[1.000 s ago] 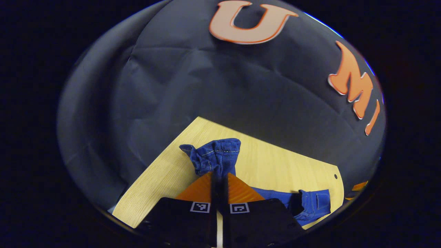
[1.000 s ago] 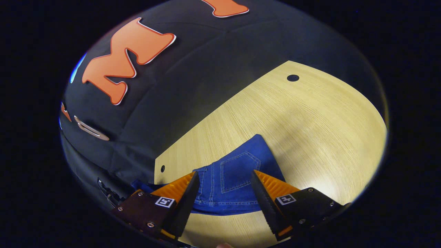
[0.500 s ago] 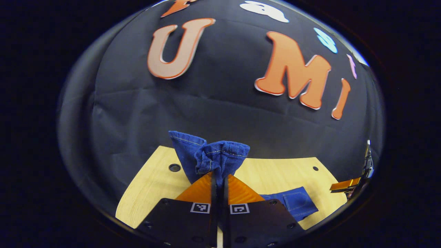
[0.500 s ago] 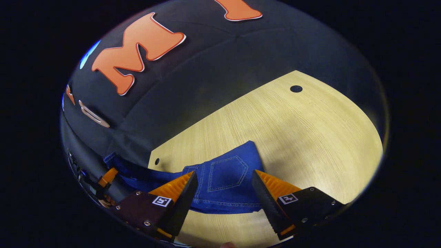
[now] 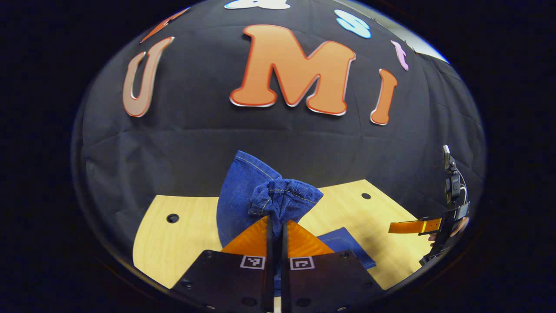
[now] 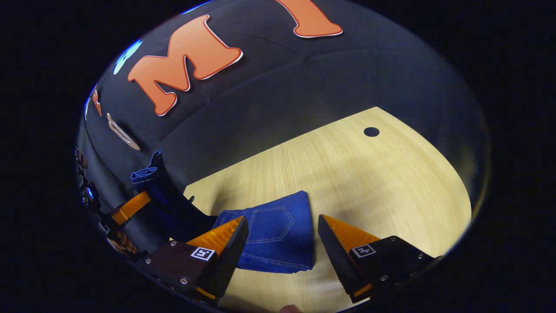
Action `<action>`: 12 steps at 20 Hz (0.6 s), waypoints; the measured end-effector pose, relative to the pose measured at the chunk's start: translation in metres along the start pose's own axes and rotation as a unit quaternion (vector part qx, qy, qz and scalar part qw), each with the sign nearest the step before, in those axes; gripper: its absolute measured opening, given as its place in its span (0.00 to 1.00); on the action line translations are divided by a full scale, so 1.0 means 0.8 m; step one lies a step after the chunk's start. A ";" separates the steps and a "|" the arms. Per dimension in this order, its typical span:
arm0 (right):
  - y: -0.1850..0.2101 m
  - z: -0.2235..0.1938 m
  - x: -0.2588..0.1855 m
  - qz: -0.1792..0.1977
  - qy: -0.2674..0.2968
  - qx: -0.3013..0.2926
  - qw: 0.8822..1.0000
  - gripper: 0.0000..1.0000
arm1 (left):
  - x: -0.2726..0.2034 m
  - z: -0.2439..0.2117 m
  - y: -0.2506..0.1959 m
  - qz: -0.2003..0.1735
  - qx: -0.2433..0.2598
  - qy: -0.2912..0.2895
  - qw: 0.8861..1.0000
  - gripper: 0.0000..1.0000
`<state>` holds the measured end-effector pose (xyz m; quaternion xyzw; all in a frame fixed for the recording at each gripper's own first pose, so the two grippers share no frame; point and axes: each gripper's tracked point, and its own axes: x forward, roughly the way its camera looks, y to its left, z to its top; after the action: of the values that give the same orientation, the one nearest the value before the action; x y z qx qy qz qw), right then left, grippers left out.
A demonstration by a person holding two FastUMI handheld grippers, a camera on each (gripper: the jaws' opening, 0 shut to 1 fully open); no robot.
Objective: Grasp the waist and the cuffs of the jeans and fold them to make the two legs overlap; first hold the waist and fold one-third of the jeans toward the cuffs, then hold the cuffs and fold the remaining one-third in the same direction to finish folding.
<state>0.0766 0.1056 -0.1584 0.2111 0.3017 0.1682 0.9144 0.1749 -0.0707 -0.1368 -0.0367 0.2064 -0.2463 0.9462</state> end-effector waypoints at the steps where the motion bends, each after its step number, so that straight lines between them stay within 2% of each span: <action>1: -0.005 0.000 0.000 -0.003 0.000 -0.005 1.000 0.98 | 0.007 -0.006 -0.015 -0.006 0.005 0.008 1.000 0.06; 4: -0.015 0.005 -0.004 -0.002 -0.003 -0.013 1.000 0.98 | 0.023 -0.031 -0.063 -0.028 0.016 0.036 0.999 0.07; 9: -0.033 0.019 -0.007 0.001 -0.015 -0.015 1.000 0.98 | 0.045 -0.087 -0.122 -0.040 0.047 0.089 0.994 0.08; 12: -0.037 0.031 -0.009 -0.007 -0.030 -0.039 0.999 0.98 | 0.046 -0.121 -0.142 -0.048 0.049 0.118 0.991 0.22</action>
<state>0.0916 0.0704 -0.1513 0.1785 0.2687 0.1666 0.9318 0.1135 -0.1845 -0.2191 0.0289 0.3025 -0.3036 0.9030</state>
